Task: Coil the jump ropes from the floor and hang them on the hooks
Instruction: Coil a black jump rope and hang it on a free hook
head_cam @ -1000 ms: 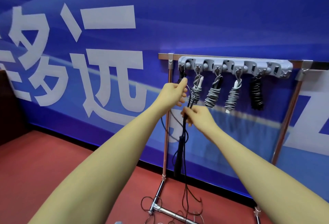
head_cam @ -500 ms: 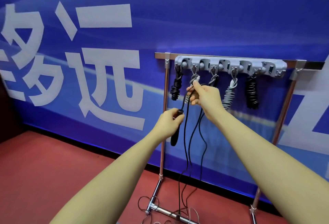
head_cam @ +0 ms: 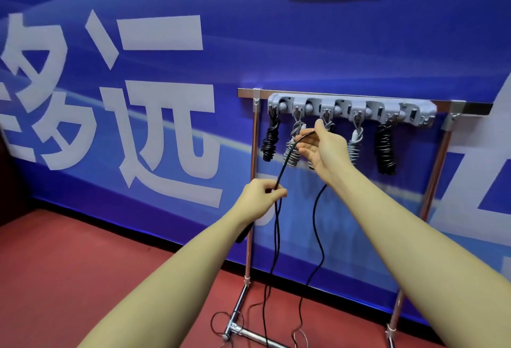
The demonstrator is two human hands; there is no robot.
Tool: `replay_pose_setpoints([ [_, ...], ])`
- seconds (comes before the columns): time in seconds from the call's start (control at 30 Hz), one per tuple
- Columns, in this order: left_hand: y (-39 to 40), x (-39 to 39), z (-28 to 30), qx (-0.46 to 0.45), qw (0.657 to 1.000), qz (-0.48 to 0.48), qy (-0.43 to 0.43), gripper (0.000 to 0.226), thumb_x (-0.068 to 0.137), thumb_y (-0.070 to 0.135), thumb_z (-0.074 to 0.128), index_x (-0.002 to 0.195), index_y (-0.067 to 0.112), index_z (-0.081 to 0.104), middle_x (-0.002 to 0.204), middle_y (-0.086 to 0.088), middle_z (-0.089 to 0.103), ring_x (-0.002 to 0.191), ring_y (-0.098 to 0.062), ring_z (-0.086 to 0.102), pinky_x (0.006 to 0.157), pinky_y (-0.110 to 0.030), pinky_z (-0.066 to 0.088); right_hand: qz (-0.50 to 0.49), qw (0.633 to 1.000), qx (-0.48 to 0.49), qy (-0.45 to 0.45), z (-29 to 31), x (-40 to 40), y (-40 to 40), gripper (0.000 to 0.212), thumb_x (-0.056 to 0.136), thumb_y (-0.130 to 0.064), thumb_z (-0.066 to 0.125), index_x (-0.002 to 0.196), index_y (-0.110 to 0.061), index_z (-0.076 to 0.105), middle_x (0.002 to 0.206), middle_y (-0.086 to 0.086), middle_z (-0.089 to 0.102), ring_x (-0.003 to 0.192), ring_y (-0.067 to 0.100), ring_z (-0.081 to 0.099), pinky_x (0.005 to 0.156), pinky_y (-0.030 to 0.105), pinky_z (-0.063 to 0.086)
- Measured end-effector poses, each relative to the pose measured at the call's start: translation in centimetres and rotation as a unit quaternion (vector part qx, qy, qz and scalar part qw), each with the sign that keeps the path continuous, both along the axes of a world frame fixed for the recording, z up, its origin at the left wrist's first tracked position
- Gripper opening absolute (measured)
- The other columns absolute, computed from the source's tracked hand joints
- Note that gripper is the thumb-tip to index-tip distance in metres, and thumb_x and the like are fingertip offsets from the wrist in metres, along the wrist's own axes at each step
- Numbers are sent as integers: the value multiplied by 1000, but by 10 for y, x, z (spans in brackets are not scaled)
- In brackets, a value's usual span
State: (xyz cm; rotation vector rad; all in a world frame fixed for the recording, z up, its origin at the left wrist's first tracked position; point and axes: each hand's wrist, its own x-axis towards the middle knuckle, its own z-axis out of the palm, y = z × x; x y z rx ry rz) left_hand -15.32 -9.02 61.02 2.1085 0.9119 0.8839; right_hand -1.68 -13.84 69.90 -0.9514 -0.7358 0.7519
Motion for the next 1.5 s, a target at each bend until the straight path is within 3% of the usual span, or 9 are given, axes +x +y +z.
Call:
replay_pose_setpoints([
  [0.13, 3, 1, 20, -63, 995, 12, -82, 19, 87, 24, 65, 74, 11, 70, 47, 9, 47, 49, -18, 35, 44, -20, 33, 17, 995, -56, -85, -16, 8, -6, 37, 100, -38, 44, 96, -6, 62, 84, 6, 63, 65, 14, 57, 50, 21, 47],
  [0.33, 9, 10, 74, -14, 993, 33, -110, 29, 87, 24, 65, 76, -3, 65, 56, -5, 50, 44, -17, 37, 43, -23, 34, 130, 909, -200, -341, -66, 1, -11, 18, 93, -26, 59, 109, -18, 61, 106, 2, 66, 94, 15, 62, 76, 28, 50],
  [0.53, 8, 5, 85, -16, 989, 35, -140, 38, 91, 38, 60, 88, 0, 66, 55, 1, 39, 44, -11, 34, 47, -22, 32, 95, 945, -137, -282, -55, -14, -8, 14, 96, -12, 50, 86, -16, 59, 87, 5, 66, 79, 18, 66, 73, 37, 52],
  [0.8, -1, -10, 8, -39, 999, -6, -29, 24, 87, 33, 65, 108, 22, 67, 68, 9, 48, 60, -8, 45, 56, -20, 36, 41, 993, -42, -103, -24, -7, -8, 19, 102, -11, 39, 93, -14, 56, 82, 5, 62, 82, 24, 67, 72, 44, 58],
  [0.9, -4, -6, 0, -34, 998, 14, -57, 8, 88, 29, 64, 84, 23, 68, 66, 4, 49, 60, -10, 43, 59, -20, 37, 49, 997, -32, -46, -21, -7, -6, 19, 102, -10, 40, 88, -12, 52, 74, 3, 59, 75, 22, 66, 72, 44, 58],
  [1.0, -3, -2, 8, -23, 998, 40, -46, 23, 88, 28, 63, 69, 15, 63, 58, 3, 50, 50, -10, 41, 49, -18, 35, 41, 999, -12, -3, -21, -3, -6, 19, 101, -8, 40, 85, -11, 50, 70, 2, 56, 73, 23, 64, 77, 48, 58],
  [1.17, 3, -4, 25, -47, 997, 43, -51, 25, 91, 28, 59, 78, 8, 68, 57, 3, 53, 44, -11, 40, 46, -18, 34, 16, 982, -148, -117, -45, 6, -9, 9, 97, -16, 53, 90, -10, 56, 102, 13, 63, 87, 26, 66, 66, 39, 58],
  [1.3, 6, -2, 42, -79, 989, 53, -116, 29, 90, 24, 61, 82, -3, 66, 60, -4, 52, 41, -15, 33, 44, -20, 31, 118, 935, -281, -182, -72, -2, -17, 25, 92, -29, 62, 100, -6, 60, 96, 17, 69, 76, 25, 69, 67, 35, 58],
  [1.5, 4, 2, 72, -57, 990, 52, -121, 31, 94, 32, 57, 87, 5, 70, 57, 1, 51, 43, -16, 38, 44, -21, 35, 185, 919, -212, -275, -72, -20, -18, 18, 93, -22, 60, 101, -7, 67, 95, 13, 72, 82, 20, 66, 79, 33, 53],
])
